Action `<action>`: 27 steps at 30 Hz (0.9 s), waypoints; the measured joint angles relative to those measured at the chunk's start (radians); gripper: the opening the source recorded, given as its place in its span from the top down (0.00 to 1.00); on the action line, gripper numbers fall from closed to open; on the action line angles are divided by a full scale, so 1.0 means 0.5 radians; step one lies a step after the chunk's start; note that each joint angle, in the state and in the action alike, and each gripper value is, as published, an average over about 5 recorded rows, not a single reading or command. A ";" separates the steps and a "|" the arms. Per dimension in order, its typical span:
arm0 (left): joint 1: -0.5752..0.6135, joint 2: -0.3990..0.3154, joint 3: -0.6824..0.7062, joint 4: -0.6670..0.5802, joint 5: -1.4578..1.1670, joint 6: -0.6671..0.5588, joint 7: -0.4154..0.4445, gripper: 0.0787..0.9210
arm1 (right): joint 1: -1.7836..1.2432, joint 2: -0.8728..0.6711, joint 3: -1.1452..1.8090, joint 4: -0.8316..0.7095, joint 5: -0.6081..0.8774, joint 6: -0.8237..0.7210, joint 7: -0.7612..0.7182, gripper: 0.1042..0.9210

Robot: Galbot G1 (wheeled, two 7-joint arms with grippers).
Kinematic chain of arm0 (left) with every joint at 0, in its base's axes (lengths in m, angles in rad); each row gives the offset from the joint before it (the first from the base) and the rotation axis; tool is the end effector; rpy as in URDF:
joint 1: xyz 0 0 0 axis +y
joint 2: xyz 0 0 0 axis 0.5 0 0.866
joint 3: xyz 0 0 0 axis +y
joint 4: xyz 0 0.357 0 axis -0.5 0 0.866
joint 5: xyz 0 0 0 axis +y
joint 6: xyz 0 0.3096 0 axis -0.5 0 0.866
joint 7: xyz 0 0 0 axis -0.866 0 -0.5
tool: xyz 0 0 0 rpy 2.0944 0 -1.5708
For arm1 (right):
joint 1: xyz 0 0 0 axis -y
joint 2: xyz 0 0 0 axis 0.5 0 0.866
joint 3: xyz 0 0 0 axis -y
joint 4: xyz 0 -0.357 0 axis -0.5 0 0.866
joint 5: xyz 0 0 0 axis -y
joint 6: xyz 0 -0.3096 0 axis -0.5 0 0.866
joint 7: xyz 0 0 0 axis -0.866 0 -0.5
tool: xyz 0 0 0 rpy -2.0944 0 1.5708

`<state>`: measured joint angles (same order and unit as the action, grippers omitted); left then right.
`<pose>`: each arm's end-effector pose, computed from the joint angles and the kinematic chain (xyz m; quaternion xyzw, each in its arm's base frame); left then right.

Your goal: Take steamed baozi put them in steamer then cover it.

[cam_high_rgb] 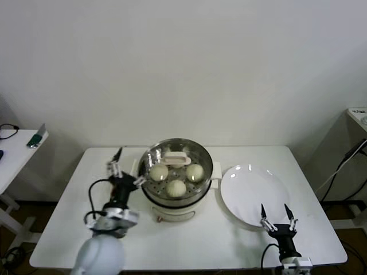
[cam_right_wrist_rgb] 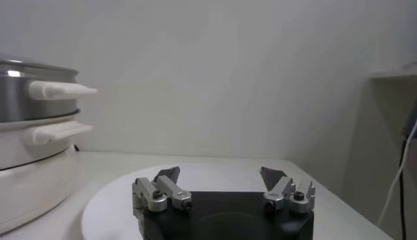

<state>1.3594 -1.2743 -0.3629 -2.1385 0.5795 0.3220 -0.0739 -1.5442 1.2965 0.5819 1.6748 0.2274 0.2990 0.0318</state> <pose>0.1855 0.0157 -0.2642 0.0009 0.9226 0.3854 0.0140 0.1234 -0.1053 -0.4172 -0.0203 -0.9985 0.0296 0.0409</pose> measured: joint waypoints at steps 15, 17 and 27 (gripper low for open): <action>0.511 0.025 -0.458 0.388 -1.239 -0.814 -0.090 0.12 | 0.038 -0.003 -0.005 -0.051 0.005 0.047 -0.042 0.12; 0.548 0.017 -0.465 0.433 -1.293 -0.884 -0.095 0.12 | 0.042 0.001 -0.006 -0.056 0.000 0.054 -0.041 0.12; 0.644 -0.007 -0.459 0.565 -1.447 -1.110 -0.097 0.12 | 0.043 0.024 -0.010 -0.067 -0.006 0.072 -0.025 0.12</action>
<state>1.6813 -1.2775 -0.5924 -1.8561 -0.1441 -0.2328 -0.1223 -1.5229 1.3083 0.5770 1.6413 0.2244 0.3351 0.0192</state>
